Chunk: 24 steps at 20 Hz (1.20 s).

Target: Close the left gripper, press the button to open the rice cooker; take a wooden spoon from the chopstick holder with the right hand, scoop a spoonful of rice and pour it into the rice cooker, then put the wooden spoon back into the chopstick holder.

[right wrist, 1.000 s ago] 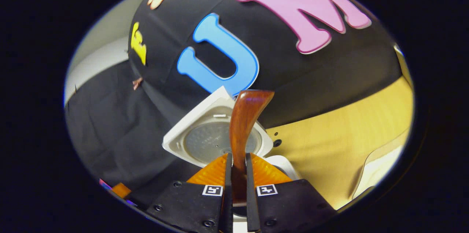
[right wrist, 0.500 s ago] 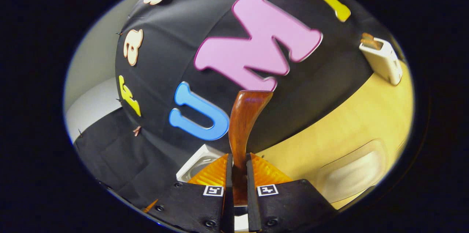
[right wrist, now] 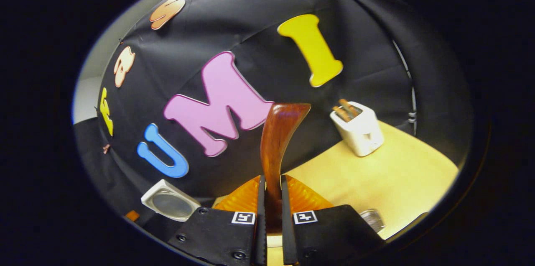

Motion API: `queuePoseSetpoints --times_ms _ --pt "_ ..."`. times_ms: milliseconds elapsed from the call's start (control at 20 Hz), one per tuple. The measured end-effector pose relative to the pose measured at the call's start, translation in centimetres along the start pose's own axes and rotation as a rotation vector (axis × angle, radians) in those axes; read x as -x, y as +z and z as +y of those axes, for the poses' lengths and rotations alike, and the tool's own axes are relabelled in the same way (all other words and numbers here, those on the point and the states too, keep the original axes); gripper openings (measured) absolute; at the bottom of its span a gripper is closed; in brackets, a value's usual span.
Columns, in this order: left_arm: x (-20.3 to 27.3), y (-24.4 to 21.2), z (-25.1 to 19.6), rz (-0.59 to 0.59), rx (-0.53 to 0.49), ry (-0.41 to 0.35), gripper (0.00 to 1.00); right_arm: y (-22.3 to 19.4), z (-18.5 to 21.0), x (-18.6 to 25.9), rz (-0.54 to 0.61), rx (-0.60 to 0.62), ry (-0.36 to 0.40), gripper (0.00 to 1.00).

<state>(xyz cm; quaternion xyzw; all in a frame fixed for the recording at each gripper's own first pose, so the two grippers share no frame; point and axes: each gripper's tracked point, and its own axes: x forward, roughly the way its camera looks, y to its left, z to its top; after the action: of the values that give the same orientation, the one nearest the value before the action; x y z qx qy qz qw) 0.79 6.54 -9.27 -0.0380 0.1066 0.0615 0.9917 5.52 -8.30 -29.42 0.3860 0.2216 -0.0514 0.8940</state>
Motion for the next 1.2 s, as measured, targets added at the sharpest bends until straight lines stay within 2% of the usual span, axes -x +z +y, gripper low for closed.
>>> queuePoseSetpoints --times_ms 150,400,650,1000,1100,1150,1200 --pt "-0.7 0.1 -0.8 0.007 -0.013 -0.008 0.92 -1.2 -5.6 1.8 0.027 0.090 -0.097 0.18" --pt "-1.1 0.0 -1.7 0.025 -0.018 -0.016 0.92 -5.1 -10.7 2.1 0.077 0.158 -0.180 0.19" --pt "-0.5 0.3 -1.1 0.038 -0.042 0.015 0.92 -8.9 -13.0 0.9 0.120 0.226 -0.202 0.19" --pt "0.6 0.5 0.1 0.052 -0.063 0.053 0.92 -12.9 -16.0 -0.2 0.194 0.206 -0.264 0.19" --pt "0.8 0.5 0.1 0.053 -0.071 0.058 0.92 -12.5 -15.7 -0.4 0.178 0.198 -0.256 0.24" --pt "0.8 0.5 0.2 0.053 -0.072 0.057 0.92 -12.2 -16.4 -0.1 0.174 0.203 -0.280 0.28" --pt "0.8 0.6 0.1 0.052 -0.069 0.057 0.92 -12.0 -16.9 -0.3 0.171 0.201 -0.295 0.38"
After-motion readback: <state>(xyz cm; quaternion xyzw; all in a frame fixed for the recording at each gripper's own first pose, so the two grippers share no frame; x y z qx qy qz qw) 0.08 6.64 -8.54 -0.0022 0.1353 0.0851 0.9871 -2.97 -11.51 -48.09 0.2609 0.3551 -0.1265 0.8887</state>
